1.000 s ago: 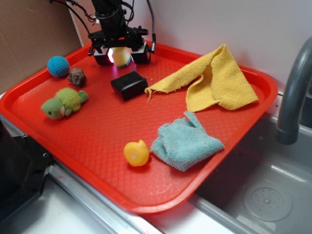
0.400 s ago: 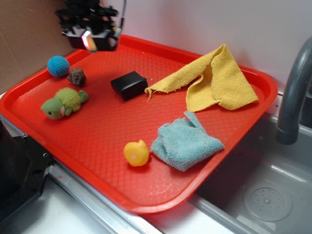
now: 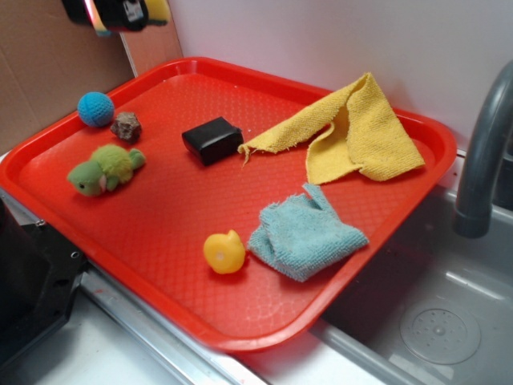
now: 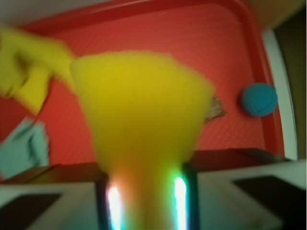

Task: Grab the green sponge.

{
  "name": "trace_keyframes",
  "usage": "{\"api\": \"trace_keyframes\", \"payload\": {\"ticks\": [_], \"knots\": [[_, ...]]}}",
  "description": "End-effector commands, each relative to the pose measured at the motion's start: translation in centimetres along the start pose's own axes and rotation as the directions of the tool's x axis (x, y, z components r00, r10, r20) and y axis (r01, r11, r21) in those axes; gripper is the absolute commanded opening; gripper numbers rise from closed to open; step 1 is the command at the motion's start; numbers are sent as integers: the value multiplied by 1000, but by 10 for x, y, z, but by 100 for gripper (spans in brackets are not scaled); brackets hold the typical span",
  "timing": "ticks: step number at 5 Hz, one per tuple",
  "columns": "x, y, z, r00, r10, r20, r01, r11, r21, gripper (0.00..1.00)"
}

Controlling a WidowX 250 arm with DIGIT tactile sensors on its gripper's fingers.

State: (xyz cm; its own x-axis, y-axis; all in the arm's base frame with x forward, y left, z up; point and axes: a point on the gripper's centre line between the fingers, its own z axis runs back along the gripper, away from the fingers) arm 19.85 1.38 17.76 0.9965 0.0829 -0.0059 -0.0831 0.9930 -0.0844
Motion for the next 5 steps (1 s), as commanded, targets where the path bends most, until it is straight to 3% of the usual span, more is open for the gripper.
{"api": "trace_keyframes", "payload": {"ticks": [1, 2, 4, 5], "knots": [[-8, -3, 38, 973, -226, -37, 228, 973, 45, 0], [-12, -16, 52, 963, -270, -6, 270, 959, 90, 0], [-5, -6, 60, 989, -128, 74, 115, 980, 166, 0], [-3, -3, 60, 991, -116, 64, 106, 984, 143, 0]]}}
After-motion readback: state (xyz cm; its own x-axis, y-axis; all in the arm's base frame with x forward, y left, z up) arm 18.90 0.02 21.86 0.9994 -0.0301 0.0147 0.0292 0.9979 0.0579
